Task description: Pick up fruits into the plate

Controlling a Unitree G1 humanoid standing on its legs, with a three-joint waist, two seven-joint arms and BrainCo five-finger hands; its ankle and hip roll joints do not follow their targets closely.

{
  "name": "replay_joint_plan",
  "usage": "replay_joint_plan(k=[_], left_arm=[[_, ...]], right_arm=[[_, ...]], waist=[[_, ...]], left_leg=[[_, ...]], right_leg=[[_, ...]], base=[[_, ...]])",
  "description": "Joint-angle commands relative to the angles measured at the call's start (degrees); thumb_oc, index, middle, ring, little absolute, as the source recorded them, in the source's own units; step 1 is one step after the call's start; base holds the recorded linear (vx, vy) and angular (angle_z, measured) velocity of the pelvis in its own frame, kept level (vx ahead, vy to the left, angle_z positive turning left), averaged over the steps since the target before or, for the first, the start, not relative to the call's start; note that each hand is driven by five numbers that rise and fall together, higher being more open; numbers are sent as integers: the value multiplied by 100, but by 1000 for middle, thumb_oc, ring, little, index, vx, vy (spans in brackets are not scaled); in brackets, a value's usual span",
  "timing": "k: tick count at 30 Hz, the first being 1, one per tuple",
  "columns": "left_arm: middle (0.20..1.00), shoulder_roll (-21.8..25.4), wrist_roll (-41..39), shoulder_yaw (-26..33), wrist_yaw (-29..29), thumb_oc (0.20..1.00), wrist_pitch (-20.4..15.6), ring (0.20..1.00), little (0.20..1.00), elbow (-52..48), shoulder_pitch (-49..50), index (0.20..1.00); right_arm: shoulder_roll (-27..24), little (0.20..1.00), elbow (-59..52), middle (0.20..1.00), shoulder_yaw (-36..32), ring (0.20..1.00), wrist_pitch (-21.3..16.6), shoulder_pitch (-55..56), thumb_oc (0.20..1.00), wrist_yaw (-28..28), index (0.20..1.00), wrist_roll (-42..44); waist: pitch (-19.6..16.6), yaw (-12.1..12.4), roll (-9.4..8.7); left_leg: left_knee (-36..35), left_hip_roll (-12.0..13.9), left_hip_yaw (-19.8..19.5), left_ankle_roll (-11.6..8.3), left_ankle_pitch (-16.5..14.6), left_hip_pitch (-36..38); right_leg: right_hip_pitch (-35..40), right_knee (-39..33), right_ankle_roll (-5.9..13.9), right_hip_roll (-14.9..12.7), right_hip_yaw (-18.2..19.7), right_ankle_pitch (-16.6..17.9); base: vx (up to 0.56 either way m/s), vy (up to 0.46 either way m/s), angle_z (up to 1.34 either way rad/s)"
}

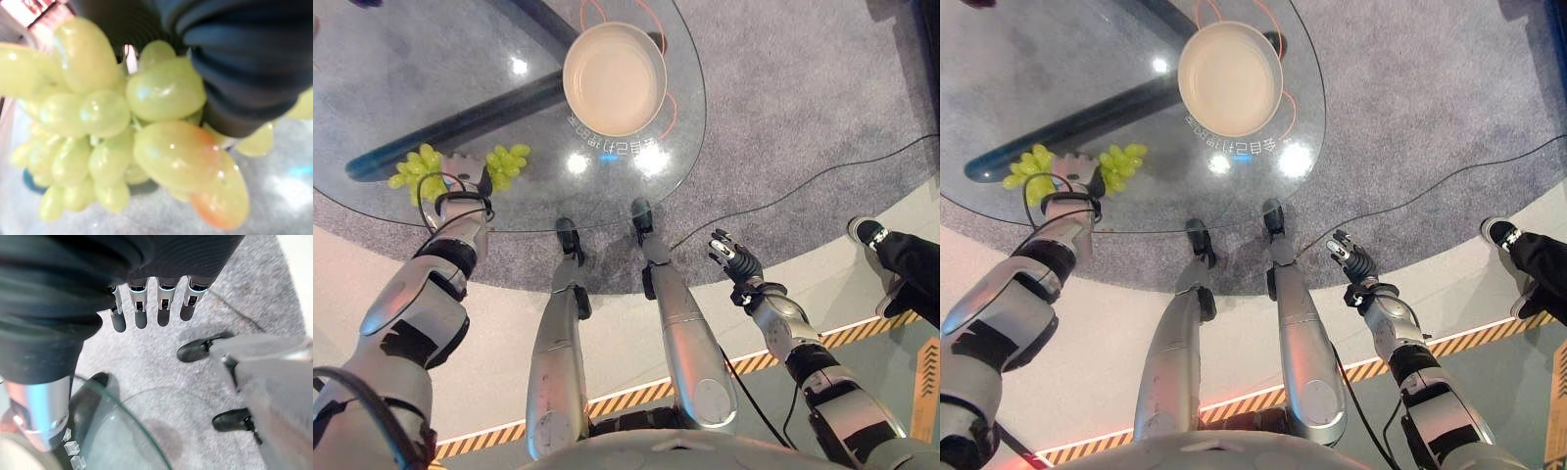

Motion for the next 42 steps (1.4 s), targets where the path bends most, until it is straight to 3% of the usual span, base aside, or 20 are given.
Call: replay_joint_plan(k=[1, 6, 12, 14, 15, 19, 22, 25, 30, 33, 37, 42], left_arm=[[200, 42, -610, 618, 412, 200, -220, 200, 200, 235, 173, 200], [200, 246, -1307, 932, 433, 200, -843, 200, 200, 17, 316, 200], [200, 634, -2107, 1402, -4, 200, -1337, 200, 200, -972, 696, 200], [200, 741, -2468, 1657, -397, 200, -1541, 200, 200, -1518, 932, 200], [200, 835, -2821, 1874, -795, 200, -1828, 200, 200, -1941, 1161, 200], [200, 911, -3396, 2130, -1437, 200, -2101, 200, 200, -2535, 1447, 200], [200, 930, -4407, 2318, -2538, 200, -2209, 200, 200, -3153, 1686, 200], [200, 813, -4826, 2372, -3226, 200, -2243, 200, 200, -3497, 1824, 200], [200, 722, -5509, 2320, -4499, 200, -1996, 200, 200, -4314, 1993, 200], [200, 691, -5884, 2182, -5046, 200, -1879, 200, 200, -4553, 1843, 200], [200, 580, -6364, 1877, -5454, 200, -1709, 200, 200, -4852, 1620, 200], [200, 480, -6812, 1501, -5634, 200, -1518, 200, 200, -5222, 1406, 200]], right_arm=[[-150, 1000, -96, 1000, -103, 1000, -79, 318, 1000, 95, 1000, -67], [-130, 1000, -197, 1000, -171, 1000, -12, 373, 1000, 98, 1000, -170], [-122, 1000, -553, 1000, -355, 1000, -77, 688, 1000, 86, 1000, -357], [-89, 1000, -844, 1000, -435, 1000, -103, 825, 1000, 32, 1000, -432], [-90, 1000, -1148, 1000, -487, 1000, -153, 934, 1000, 79, 1000, -527], [-166, 1000, -1566, 1000, -544, 1000, -79, 985, 1000, 358, 1000, -522], [-156, 1000, -1906, 1000, -541, 1000, 141, 964, 1000, 794, 1000, -566], [-231, 1000, -2108, 1000, -473, 1000, 280, 866, 1000, 1161, 1000, -665], [-556, 1000, -2882, 1000, -364, 1000, 1150, 587, 1000, 2035, 1000, -654], [-736, 1000, -3128, 1000, -194, 1000, 1461, 370, 1000, 2425, 1000, -648], [-996, 1000, -3428, 1000, 10, 1000, 1944, 203, 1000, 2780, 1000, -523], [-1066, 1000, -3765, 1000, 187, 1000, 2229, 172, 1000, 2885, 1000, -162]], waist=[[-80, 133, 184], [-80, 164, 264], [-508, 225, 443], [-670, 272, 472], [-853, 318, 490], [-1134, 395, 491], [-1517, 533, 443], [-1771, 638, 401], [-2230, 824, 333], [-2364, 900, 300], [-2483, 956, 291], [-2534, 996, 322]], left_leg=[[84, -166, -277, 72, -719, 630], [-166, -116, -263, 30, -754, 1477], [-454, -147, -263, 9, -805, 2138], [-542, -157, -275, 15, -829, 2368], [-627, -164, -286, 20, -849, 2588], [-742, -182, -319, 20, -887, 2916], [-854, -178, -314, 34, -918, 3254], [-903, -179, -292, 47, -958, 3492], [-958, -204, -337, 72, -1065, 3903], [-1014, -204, -361, 65, -1101, 4064], [-1116, -198, -409, 41, -1112, 4222], [-1176, -183, -451, 25, -1109, 4311]], right_leg=[[308, 293, 60, 295, 54, -496], [1125, 161, 90, 182, 19, -605], [1835, -73, 133, -1, -26, -713], [2126, -171, 151, -41, -60, -747], [2404, -283, 162, -63, -82, -772], [2834, -494, 189, -115, -135, -785], [3261, -708, 234, -176, -208, -764], [3549, -862, 261, -224, -280, -735], [4113, -1128, 307, -300, -482, -736], [4328, -1229, 336, -343, -639, -748], [4533, -1363, 363, -381, -835, -736], [4635, -1393, 376, -412, -1025, -753]], base=[[43, 12, -3], [77, 30, -1], [95, 19, 2], [100, -71, 8], [83, -66, 8], [89, -68, 18], [109, -145, 16], [121, -102, 17], [115, -60, 12], [59, -48, 23], [41, -21, 20], [7, 5, 17]])
